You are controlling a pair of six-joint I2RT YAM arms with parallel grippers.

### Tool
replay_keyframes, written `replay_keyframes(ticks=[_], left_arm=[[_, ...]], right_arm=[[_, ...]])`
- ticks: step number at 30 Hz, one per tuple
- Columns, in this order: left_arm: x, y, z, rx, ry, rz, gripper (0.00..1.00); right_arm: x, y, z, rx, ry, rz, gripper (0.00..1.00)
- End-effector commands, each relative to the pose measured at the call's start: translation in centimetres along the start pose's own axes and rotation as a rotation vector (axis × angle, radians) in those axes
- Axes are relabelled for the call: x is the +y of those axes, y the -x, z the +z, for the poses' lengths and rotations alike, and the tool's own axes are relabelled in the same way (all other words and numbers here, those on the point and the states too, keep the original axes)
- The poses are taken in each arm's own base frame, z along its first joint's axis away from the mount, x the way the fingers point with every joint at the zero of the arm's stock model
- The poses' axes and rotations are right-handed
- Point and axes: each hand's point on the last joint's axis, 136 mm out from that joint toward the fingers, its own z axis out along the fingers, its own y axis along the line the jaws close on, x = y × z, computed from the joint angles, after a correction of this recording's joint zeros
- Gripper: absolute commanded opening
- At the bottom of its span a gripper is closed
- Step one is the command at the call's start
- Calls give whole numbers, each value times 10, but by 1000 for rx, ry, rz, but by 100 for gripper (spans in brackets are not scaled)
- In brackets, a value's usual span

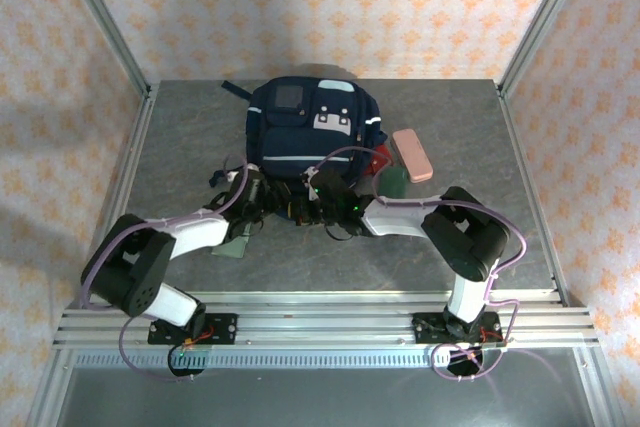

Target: Pack books, pencil case, and school supplies into a backpack

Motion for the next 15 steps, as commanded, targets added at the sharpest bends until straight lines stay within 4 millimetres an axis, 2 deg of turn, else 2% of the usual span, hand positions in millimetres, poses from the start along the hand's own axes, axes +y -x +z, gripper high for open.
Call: replay_keyframes(ticks=[1, 3, 4, 5, 8, 11, 15], left_arm=[[-10, 20, 12, -75, 8, -2, 44], [-9, 20, 17, -66, 19, -2, 15], [-7, 22, 18, -64, 24, -1, 4], [-7, 22, 18, -64, 27, 0, 0], [-4, 31, 11, -83, 25, -2, 0], [-2, 43, -2, -112, 16, 4, 0], [10, 61, -19, -148, 28, 10, 0]], right_arm=[[14, -9, -3, 17, 30, -46, 0], [9, -11, -5, 18, 13, -51, 0], [6, -12, -7, 16, -3, -56, 0], [3, -13, -9, 14, -22, -62, 0], [-11, -14, -17, 13, -87, -73, 0], [-34, -12, -30, 6, -150, -51, 0], [-81, -6, -57, -27, -274, -9, 0]])
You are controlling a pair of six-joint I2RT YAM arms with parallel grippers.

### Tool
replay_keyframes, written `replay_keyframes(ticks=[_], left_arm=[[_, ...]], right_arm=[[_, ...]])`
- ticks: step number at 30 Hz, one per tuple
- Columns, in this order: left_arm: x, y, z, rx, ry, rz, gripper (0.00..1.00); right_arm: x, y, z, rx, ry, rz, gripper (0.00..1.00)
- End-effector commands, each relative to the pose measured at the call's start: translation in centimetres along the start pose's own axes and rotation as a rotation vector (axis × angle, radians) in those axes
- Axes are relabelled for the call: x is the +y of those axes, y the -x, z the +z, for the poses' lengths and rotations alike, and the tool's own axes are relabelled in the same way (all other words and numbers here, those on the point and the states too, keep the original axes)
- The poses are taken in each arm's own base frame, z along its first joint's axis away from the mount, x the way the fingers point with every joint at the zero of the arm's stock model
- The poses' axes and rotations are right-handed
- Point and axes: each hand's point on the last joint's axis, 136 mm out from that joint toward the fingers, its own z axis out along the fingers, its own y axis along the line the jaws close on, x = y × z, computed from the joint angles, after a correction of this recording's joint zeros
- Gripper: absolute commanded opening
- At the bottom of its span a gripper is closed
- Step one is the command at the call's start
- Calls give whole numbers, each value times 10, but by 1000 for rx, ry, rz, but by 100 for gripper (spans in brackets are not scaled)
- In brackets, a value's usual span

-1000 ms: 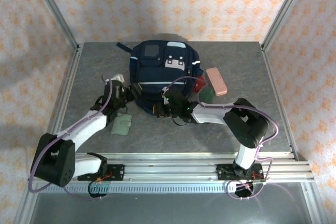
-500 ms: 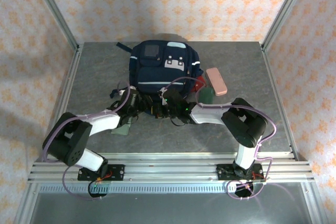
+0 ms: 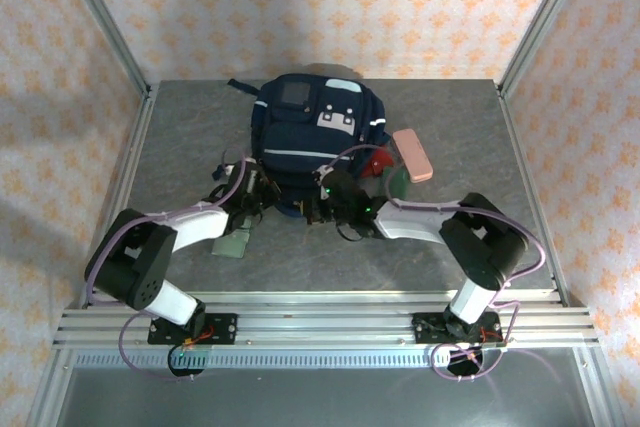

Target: Pack books, pencil case, and school supplies into a backpack

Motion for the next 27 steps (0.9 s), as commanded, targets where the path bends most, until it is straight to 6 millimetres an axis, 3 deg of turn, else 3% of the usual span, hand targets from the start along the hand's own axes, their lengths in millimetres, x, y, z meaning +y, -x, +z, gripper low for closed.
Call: replay_keyframes(ticks=[1, 6, 8, 10, 15, 19, 21, 24, 27], left_arm=[[14, 42, -19, -131, 32, 23, 0], [14, 57, -31, -155, 24, 46, 0], [11, 62, -33, -163, 20, 56, 0], [8, 65, -33, -164, 12, 65, 0], [-9, 63, -31, -124, -57, 63, 0], [-17, 56, -35, -109, -104, 44, 0], [-23, 52, -39, -111, -125, 40, 0], [-31, 47, -43, -117, -143, 36, 0], [-38, 42, -46, -124, -165, 27, 0]], right_arm=[[-69, -18, -25, 51, -205, 31, 0], [-131, -3, -47, -19, -360, 96, 0], [-135, 4, -48, -42, -375, 101, 0], [-127, 10, -44, -51, -337, 113, 0], [-74, 23, -37, -73, -192, 61, 0], [-7, 29, -38, -83, -30, -6, 25], [17, 28, -37, -86, 22, -6, 31], [44, 22, -30, -76, 96, 9, 35], [57, 18, -19, -65, 133, 30, 38]])
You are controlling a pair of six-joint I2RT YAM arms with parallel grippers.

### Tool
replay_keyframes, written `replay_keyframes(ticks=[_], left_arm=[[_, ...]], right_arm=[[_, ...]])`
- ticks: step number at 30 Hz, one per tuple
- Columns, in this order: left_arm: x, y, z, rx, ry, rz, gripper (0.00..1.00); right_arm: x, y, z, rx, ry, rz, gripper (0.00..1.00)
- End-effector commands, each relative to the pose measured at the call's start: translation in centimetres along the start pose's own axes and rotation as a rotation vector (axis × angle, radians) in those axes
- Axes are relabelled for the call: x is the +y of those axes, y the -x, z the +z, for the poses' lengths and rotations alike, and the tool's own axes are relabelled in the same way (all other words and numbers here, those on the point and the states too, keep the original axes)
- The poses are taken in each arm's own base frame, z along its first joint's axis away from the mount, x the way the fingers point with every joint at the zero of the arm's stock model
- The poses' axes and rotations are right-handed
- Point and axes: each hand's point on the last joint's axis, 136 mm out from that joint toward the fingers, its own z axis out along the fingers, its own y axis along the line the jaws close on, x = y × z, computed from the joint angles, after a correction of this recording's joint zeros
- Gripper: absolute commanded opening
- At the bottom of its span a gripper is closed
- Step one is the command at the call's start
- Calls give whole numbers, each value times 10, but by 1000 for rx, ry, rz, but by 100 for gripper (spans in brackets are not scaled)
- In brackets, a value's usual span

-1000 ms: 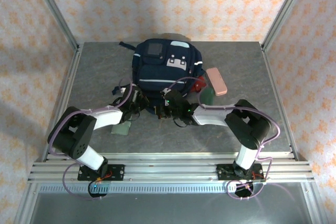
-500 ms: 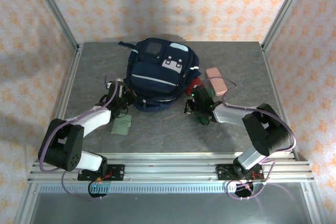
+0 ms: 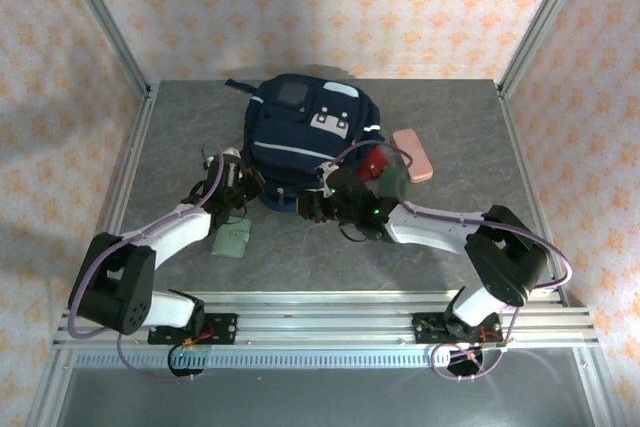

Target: Pack books, pencil case, and school supplies into a backpack

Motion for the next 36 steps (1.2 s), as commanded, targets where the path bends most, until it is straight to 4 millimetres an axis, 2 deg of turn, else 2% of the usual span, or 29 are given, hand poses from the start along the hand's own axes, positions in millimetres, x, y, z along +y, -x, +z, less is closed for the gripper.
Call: replay_keyframes(ticks=[1, 4, 9, 12, 14, 15, 20, 22, 25, 29, 36], left_arm=[[-35, 10, -12, -60, -127, -8, 0], [-42, 5, -13, -57, -140, -7, 0], [-49, -1, -14, -47, -160, -12, 0], [-52, -5, -15, -43, -170, -13, 0], [-54, -9, -15, -37, -175, -10, 0], [-53, -11, -14, -33, -174, -10, 0], [-51, -16, -11, -23, -170, -10, 0], [-50, -15, -11, -29, -163, -6, 0], [-44, -13, -11, -46, -129, 15, 0], [-36, -4, -11, -71, -85, 53, 0], [-24, 6, -12, -84, -45, 78, 0]], right_arm=[[18, 8, 12, -20, 62, 44, 39], [21, 9, 23, -23, 60, 63, 41], [11, 19, 33, -69, -1, 111, 43], [6, 25, 37, -92, -40, 135, 41], [8, 28, 39, -98, -34, 137, 35], [9, 30, 41, -99, -32, 142, 27], [1, 31, 47, -80, -101, 155, 2], [-3, 28, 46, -68, -124, 159, 0], [-9, 23, 38, -52, -158, 159, 0], [-25, 12, 18, -15, -222, 121, 0], [-87, -8, -23, 39, -358, 99, 0]])
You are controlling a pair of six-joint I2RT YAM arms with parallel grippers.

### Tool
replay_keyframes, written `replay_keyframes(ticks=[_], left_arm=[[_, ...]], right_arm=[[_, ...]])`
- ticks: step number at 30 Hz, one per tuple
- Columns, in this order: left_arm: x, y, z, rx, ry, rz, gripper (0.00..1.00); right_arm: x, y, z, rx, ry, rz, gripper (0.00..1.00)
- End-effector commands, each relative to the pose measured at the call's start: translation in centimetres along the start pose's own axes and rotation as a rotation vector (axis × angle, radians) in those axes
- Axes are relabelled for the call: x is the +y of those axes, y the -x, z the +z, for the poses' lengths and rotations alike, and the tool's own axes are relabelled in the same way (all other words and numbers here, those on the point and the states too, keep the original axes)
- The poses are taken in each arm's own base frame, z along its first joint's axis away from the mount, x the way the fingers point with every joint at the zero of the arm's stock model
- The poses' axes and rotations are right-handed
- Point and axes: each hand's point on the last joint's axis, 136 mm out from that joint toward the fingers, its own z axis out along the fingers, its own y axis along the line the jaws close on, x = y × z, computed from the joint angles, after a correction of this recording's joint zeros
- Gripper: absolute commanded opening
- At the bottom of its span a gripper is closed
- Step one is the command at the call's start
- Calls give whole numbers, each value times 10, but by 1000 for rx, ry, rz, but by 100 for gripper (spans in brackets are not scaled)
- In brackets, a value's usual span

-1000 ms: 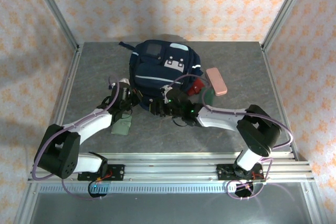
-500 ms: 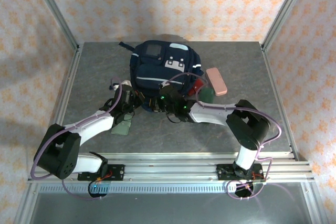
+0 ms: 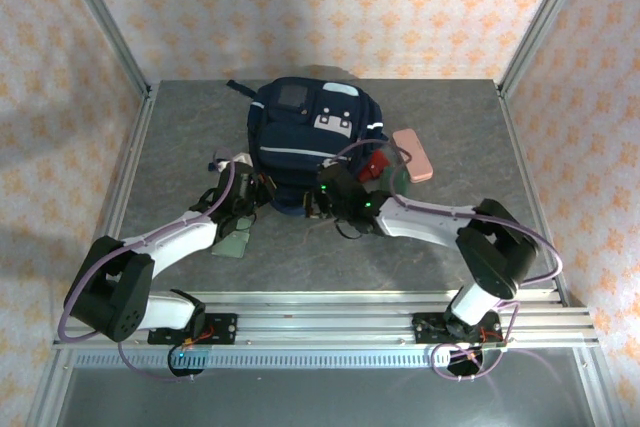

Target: Pack books, pencil case, and school supplies into a backpack

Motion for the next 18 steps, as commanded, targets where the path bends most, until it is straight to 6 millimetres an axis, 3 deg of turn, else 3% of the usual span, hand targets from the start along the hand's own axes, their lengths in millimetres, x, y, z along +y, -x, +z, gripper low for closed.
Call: replay_keyframes(ticks=[1, 6, 11, 14, 18], left_arm=[[-12, 27, -10, -75, -28, 41, 0], [-17, 29, -10, -73, -46, 42, 0], [-18, 36, -15, -86, -46, 54, 0], [-17, 39, -18, -89, -45, 57, 0], [-15, 40, -21, -90, -41, 64, 0]], right_arm=[[-57, -4, -16, 14, -162, -22, 0], [-102, 2, -19, 0, -285, -39, 0], [-149, 28, -20, -72, -413, -14, 0], [-159, 47, -22, -121, -434, 6, 0], [-150, 60, -19, -134, -408, 8, 0]])
